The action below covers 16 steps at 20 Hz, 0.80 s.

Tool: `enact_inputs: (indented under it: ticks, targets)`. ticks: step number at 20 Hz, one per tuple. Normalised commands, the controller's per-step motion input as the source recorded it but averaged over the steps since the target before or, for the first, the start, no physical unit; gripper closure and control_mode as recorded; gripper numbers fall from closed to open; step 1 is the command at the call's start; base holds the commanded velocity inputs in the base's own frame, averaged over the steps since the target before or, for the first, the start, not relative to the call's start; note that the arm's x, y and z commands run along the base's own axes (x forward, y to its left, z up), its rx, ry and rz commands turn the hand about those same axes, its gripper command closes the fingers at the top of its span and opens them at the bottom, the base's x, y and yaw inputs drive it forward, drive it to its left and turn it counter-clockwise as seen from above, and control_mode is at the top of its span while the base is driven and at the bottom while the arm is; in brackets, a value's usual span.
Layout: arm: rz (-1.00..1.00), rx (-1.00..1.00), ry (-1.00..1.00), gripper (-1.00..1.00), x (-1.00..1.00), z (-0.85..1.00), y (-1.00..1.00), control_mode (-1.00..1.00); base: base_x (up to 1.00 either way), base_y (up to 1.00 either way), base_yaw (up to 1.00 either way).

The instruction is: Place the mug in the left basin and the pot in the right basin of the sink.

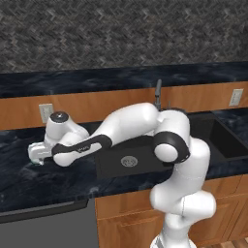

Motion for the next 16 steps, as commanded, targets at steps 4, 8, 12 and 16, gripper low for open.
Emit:
enact_inputs:
  ticks: [4,8,12,16]
  targets:
    - [0.0,0.0,0.0,-1.0,0.12,-0.06,0.17,-1.0,0.0,0.0,0.0]
    - [0.0,0.0,0.01,-1.0,0.16,-0.14,0.1,-1.0,0.0,0.0,0.0]
    - [0.0,0.0,0.01,-1.0,0.21,-0.05,0.09,-1.0,0.0,0.0,0.0]
    - [0.0,0.0,0.0,-1.0,0.17,-0.01,0.03,-1.0,0.0,0.0,0.0]
